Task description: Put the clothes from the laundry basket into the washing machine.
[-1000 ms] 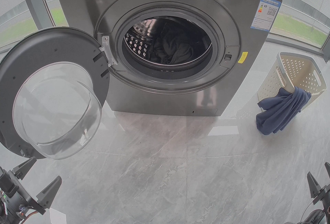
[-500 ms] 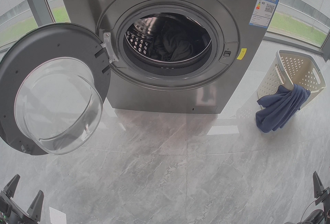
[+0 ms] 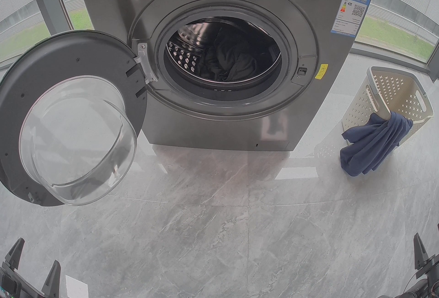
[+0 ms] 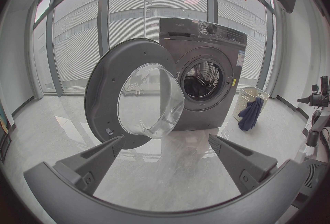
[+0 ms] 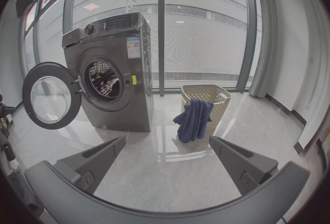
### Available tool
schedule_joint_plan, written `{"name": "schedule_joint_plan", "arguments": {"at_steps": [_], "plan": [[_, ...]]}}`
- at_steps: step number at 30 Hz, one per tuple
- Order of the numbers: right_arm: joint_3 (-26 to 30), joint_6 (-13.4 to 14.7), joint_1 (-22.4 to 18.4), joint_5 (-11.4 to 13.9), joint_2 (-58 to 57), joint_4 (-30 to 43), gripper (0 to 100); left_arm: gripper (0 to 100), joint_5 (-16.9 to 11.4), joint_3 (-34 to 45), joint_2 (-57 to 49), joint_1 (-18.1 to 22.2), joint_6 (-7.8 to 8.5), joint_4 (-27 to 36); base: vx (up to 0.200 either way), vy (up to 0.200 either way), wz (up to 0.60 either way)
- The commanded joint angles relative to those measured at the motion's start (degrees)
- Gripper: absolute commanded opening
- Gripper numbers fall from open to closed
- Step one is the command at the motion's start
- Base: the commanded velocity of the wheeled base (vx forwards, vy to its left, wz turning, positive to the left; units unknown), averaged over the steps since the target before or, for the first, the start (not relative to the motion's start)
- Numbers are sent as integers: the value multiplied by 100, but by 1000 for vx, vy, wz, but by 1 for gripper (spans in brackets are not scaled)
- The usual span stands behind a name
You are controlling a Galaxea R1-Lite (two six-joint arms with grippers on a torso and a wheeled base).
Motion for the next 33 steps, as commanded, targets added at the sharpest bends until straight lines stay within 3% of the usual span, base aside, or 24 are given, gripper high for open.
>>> {"name": "schedule_joint_plan", "arguments": {"at_steps": [1,2,3,4,5,6,9,11,19,28,33], "plan": [[92,-9,-56,67,-255,73,100,100,11,75,-134,-25,-35,-13,0,0,0],[92,-18,-64,67,-246,82,100,100,55,84,-134,-25,-79,-13,0,0,0],[92,-44,-64,208,-246,126,100,100,222,101,-134,-16,-9,128,0,0,0],[101,-97,-64,313,-246,196,100,100,354,101,-134,2,-53,225,0,0,0],[92,-282,-64,621,-237,355,100,100,574,92,-134,-7,-79,348,0,0,0],[57,-317,-56,761,-237,478,100,100,688,75,-134,-7,-106,409,0,0,0],[48,-123,-56,515,-246,460,100,100,661,101,-134,-7,-132,304,0,0,0],[84,-106,-47,489,-255,355,100,100,661,101,-134,-16,-123,304,0,0,0],[84,-176,-47,577,-263,346,100,100,661,101,-125,-16,-176,304,0,0,0],[92,-150,-47,577,-263,346,100,100,679,101,-125,-25,-229,304,0,-200,-133],[92,-132,-47,568,-263,355,100,100,670,101,-125,-25,-290,304,0,0,-120]]}}
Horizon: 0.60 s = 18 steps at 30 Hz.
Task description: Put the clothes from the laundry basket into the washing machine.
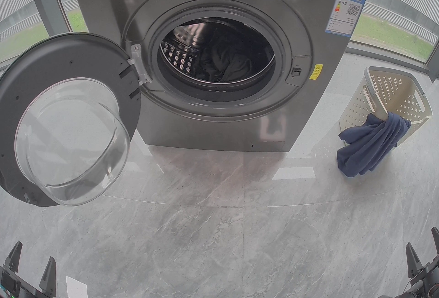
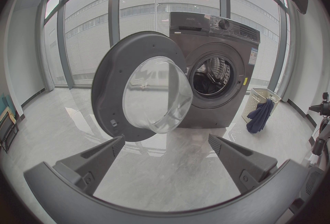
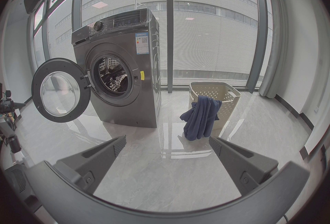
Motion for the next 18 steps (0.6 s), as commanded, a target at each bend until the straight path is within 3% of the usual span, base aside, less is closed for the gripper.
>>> {"name": "schedule_joint_plan", "arguments": {"at_steps": [1,4,18], "plan": [[92,11,-2,-1,-77,3,100,100,2,101,-57,1,-1,-1,0,0,0],[92,2,-2,-1,-77,3,100,100,2,101,-57,1,-19,-1,0,0,0],[92,-24,-2,-1,-77,-5,100,100,2,92,-57,1,-10,-1,0,-200,0]]}}
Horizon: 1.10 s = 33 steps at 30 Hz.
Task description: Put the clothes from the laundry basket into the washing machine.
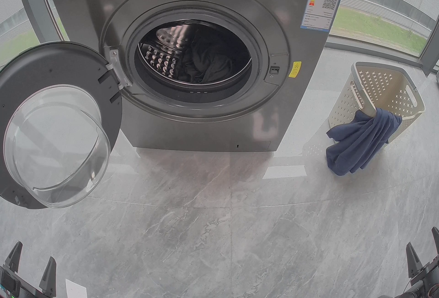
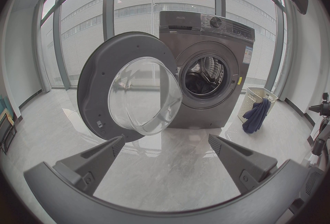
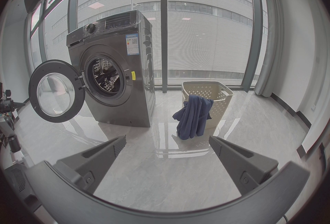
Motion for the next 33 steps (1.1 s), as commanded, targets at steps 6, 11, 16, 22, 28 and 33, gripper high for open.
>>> {"name": "schedule_joint_plan", "arguments": {"at_steps": [6,11,16,22,28,33], "plan": [[92,6,-2,1,-77,0,100,100,17,101,-66,1,-15,-1,0,-200,0],[92,-2,-2,1,-68,0,100,100,9,101,-66,1,11,-1,0,-160,0],[92,-2,-2,1,-77,0,100,100,9,101,-66,1,2,-1,0,0,0],[92,-2,-2,1,-77,8,100,100,-9,101,-66,1,11,-10,0,0,0],[92,-2,-2,1,-77,0,100,100,17,101,-66,1,81,-1,0,-200,0],[92,-2,-2,1,-77,0,100,100,9,101,-66,1,81,-1,0,-200,0]]}}
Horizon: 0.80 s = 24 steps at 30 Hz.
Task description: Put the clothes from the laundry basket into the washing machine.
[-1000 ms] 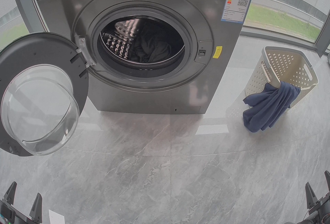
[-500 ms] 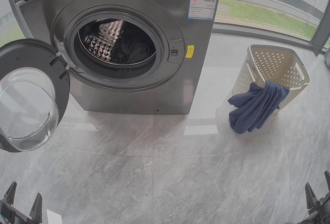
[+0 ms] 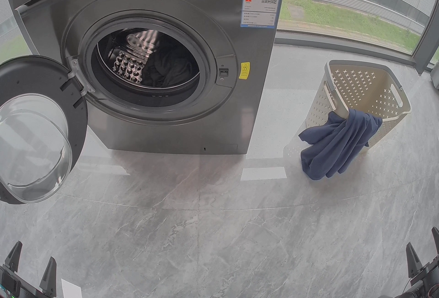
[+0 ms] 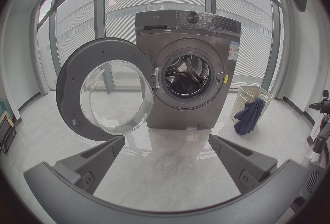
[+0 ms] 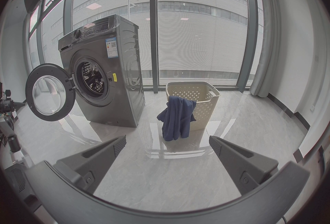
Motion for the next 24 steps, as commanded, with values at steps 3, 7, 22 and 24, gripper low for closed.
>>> {"name": "schedule_joint_plan", "arguments": {"at_steps": [3,7,22,24], "plan": [[92,0,1,1,-85,0,100,100,-8,101,-77,1,-19,-10,0,-200,0],[92,0,1,1,-77,0,100,100,-16,101,-77,1,-54,-10,0,-200,0],[92,0,1,1,-77,0,100,100,-8,101,-77,1,-1,-1,0,-40,0],[92,0,1,1,-77,0,100,100,-16,101,-77,1,-45,-10,0,-200,0]]}}
